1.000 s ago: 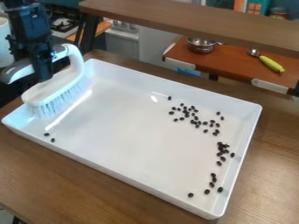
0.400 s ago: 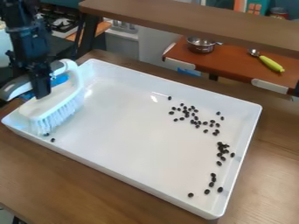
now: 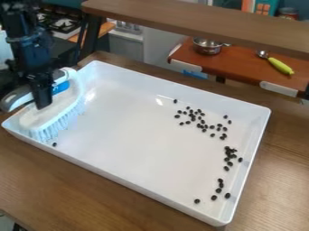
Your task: Sweep into pile
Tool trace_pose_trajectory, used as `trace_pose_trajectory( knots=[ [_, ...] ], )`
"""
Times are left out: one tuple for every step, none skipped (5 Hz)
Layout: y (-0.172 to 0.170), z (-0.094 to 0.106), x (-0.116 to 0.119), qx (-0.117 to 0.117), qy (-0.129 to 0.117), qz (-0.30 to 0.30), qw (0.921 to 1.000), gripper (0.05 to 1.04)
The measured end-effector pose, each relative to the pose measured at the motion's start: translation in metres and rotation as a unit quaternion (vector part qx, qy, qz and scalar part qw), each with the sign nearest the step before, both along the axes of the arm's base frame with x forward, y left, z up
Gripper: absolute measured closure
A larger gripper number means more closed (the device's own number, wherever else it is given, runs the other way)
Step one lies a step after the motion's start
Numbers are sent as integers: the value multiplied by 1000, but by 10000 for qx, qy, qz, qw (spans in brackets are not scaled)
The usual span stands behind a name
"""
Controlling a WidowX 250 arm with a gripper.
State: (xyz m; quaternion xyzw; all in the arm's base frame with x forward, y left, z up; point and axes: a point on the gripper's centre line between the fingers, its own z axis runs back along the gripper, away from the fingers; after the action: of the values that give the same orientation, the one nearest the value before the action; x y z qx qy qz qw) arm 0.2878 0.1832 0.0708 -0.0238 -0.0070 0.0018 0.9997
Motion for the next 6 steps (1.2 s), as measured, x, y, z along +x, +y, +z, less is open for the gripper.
trace_pose_trajectory(
  knots=[
    [-10,-2,0,47,11,0,10000,592],
    [-27,-2,-1,-17,129,65,9999,592],
    [-57,-2,4,-195,314,178,9992,592],
    [-86,-2,11,-357,428,345,9979,592],
    [-119,-3,14,-451,489,421,9969,592],
    [-160,-3,16,-527,488,420,9965,592]
  ],
)
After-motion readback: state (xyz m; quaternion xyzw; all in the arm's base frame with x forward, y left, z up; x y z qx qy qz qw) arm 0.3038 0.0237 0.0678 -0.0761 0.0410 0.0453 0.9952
